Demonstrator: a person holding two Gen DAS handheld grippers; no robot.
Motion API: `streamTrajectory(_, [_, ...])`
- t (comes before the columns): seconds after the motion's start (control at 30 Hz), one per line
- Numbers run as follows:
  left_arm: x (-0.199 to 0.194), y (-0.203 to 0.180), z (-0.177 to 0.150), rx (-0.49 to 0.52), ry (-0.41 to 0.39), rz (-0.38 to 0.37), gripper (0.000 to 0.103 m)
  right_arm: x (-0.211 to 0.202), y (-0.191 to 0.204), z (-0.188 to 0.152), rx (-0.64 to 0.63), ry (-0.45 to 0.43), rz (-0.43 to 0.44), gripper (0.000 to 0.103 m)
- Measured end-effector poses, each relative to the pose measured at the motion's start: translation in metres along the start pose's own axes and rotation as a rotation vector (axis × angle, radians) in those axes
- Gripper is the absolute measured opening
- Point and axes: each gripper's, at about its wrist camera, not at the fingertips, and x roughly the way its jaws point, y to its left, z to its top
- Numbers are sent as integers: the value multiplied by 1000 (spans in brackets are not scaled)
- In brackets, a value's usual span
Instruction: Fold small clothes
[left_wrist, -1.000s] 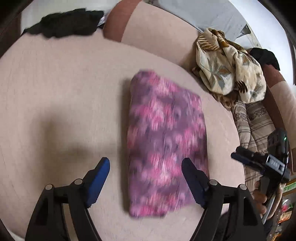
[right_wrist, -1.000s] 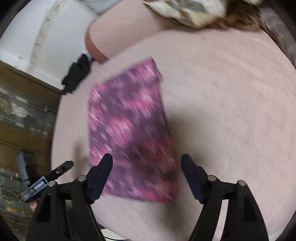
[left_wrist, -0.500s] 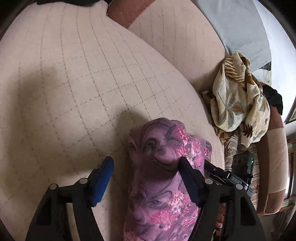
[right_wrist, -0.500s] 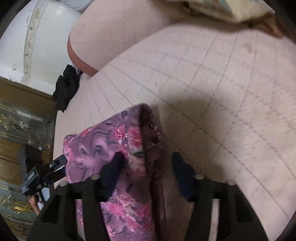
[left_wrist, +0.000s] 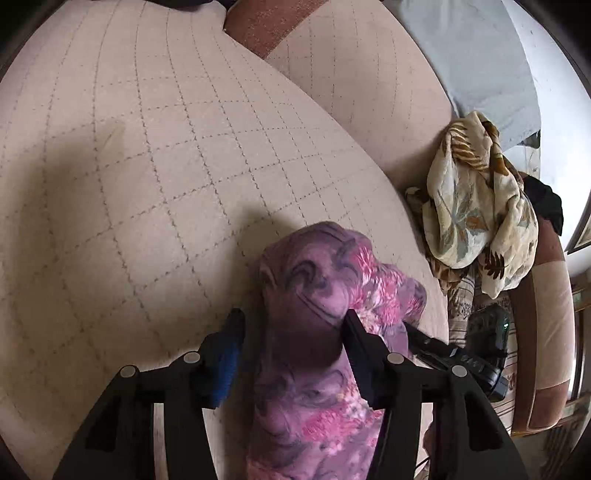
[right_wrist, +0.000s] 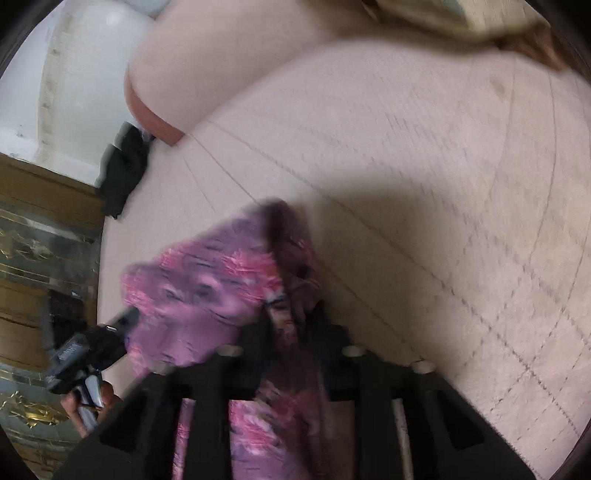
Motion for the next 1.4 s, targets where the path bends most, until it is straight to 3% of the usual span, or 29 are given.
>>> streamTrajectory(0.1, [-19, -27, 2, 77, -21, 72, 60, -23, 7, 5, -3, -47, -22, 43])
streamTrajectory(0.13, [-25, -35, 1, 93, -24, 82, 62, -34, 12, 7, -12, -71, -18, 60])
streamTrajectory(0.17, [-31, -40, -2, 106, -21, 95, 68, -44, 15, 6, -8, -81, -7, 66])
streamTrajectory(0.3, [-44, -49, -29, 169, 17, 168, 77, -76, 30, -11, -22, -87, 11, 69])
streamTrajectory(0.37, [-40, -49, -46, 227, 34, 253, 77, -82, 31, -25, -8, -70, -15, 69])
streamTrajectory(0.47, [-25, -33, -52, 188, 52, 252, 76, -73, 23, -37, -5, -49, -37, 69])
streamTrajectory(0.57, [-11, -5, -45, 71, 78, 180, 73, -43, 15, -38, -2, 12, -50, 47])
streamTrajectory(0.63, [-16, 1, -45, 30, 69, 146, 71, -24, 11, -39, -7, 65, -52, 17])
streamTrajectory(0.67, [-19, 1, -45, 26, 64, 155, 65, -21, 11, -40, -9, 73, -75, 11])
streamTrajectory(0.73, [-17, -1, -46, 9, 73, 151, 56, -23, 18, -40, -41, 86, -181, 7])
streamTrajectory(0.8, [-9, -5, -46, 30, 74, 174, 52, -21, 22, -40, -61, 94, -195, 7])
streamTrajectory(0.97, [-6, -17, -45, 75, 70, 206, 53, -8, 23, -35, -90, 119, -224, 6])
streamTrajectory(1.0, [-9, -18, -46, 73, 76, 209, 57, -11, 23, -36, -99, 116, -226, 6])
streamTrajectory(1.07, [-16, -20, -54, 73, 84, 230, 64, -21, 26, -40, -102, 98, -255, 18])
streamTrajectory(1.1, [-19, -20, -59, 76, 81, 232, 67, -30, 29, -45, -110, 87, -280, 30])
streamTrajectory(1.13, [-25, -21, -70, 89, 78, 230, 68, -40, 35, -53, -129, 77, -289, 36])
streamTrajectory(1.2, [-35, -20, -96, 104, 77, 224, 70, -61, 46, -71, -152, 40, -250, 65])
streamTrajectory(1.23, [-39, -19, -111, 110, 88, 207, 70, -73, 47, -85, -144, 8, -232, 72])
streamTrajectory(1.33, [-44, -11, -147, 101, 116, 175, 70, -81, 38, -123, -105, 14, -169, 72])
streamTrajectory(1.4, [-52, -8, -167, 112, 82, 163, 70, -71, 26, -145, -74, 54, -193, 68])
